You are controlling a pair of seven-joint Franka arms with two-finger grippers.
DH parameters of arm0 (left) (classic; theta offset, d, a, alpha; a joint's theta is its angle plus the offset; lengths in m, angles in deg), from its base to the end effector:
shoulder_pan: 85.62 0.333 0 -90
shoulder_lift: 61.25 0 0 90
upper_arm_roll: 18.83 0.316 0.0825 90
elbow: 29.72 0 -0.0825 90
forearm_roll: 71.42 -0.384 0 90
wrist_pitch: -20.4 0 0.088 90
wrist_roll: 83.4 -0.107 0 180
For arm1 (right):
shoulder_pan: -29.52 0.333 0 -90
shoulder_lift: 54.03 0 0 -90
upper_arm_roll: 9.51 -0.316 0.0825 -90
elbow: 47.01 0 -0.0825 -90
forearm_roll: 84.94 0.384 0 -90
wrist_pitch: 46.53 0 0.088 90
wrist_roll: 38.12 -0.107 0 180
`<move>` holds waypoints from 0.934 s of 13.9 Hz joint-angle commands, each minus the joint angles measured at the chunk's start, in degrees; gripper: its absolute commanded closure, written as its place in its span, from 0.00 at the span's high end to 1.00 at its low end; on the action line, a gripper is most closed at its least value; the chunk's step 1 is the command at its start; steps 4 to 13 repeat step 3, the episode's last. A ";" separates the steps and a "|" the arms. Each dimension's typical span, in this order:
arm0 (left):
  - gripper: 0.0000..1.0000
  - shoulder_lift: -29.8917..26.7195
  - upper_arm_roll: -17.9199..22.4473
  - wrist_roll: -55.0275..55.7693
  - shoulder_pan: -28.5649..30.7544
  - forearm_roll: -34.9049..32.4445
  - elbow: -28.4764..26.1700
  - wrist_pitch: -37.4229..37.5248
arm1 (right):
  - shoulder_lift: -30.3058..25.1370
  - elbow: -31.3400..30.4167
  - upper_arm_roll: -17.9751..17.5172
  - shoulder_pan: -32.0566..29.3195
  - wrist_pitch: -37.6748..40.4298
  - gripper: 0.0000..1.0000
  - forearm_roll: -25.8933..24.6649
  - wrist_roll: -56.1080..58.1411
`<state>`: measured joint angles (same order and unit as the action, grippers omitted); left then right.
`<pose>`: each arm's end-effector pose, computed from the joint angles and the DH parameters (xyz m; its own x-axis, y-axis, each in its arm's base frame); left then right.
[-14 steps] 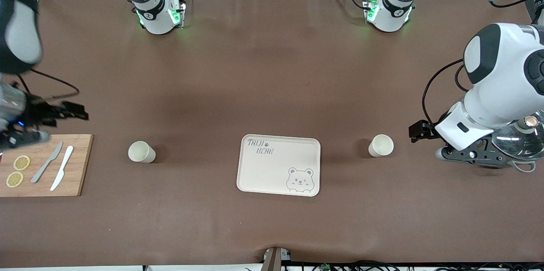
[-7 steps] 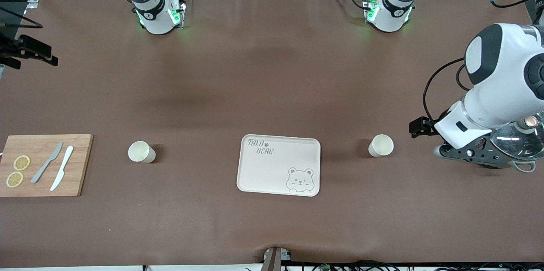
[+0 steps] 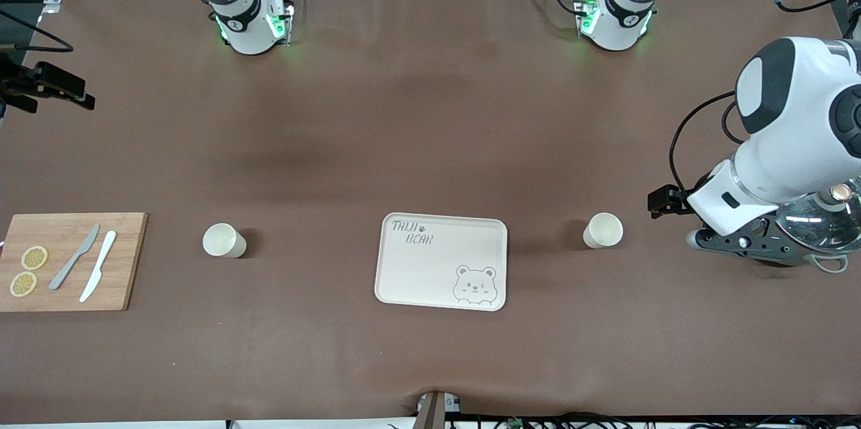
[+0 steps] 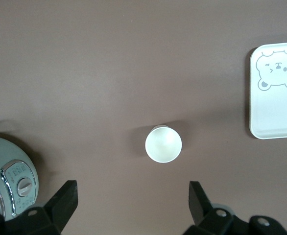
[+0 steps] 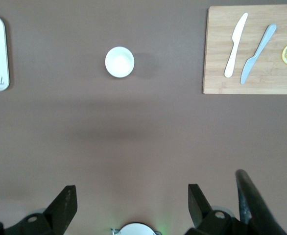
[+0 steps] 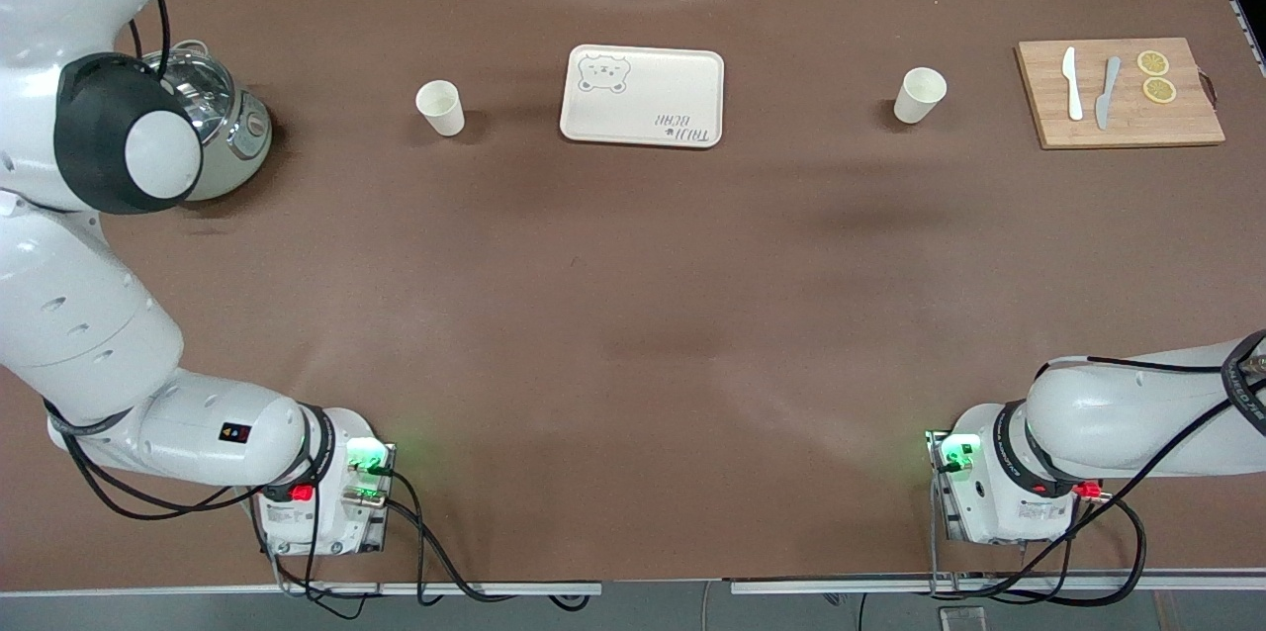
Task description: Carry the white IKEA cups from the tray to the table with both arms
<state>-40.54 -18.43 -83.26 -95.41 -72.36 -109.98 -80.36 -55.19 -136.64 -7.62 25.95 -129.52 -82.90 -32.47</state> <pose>0.6604 -0.1085 0.5000 0.9864 -0.1642 -0.0036 -0.1642 -0.9862 -0.0186 0.5331 -0.0470 0.6285 0.9958 0.0081 -0.0914 0.0039 -0.9990 -0.0455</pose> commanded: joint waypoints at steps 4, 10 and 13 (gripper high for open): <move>1.00 -0.32 -0.14 -0.49 0.03 0.94 0.18 0.92 | -0.86 -2.31 -1.09 0.24 -3.76 1.00 -0.54 -2.92; 1.00 -0.32 -0.14 -0.49 0.03 0.94 0.18 0.92 | -0.86 -2.31 -1.09 0.24 -3.76 1.00 -0.54 -2.92; 1.00 -0.32 -0.14 -0.49 0.03 0.94 0.18 0.92 | -0.86 -2.31 -1.09 0.24 -3.76 1.00 -0.54 -2.92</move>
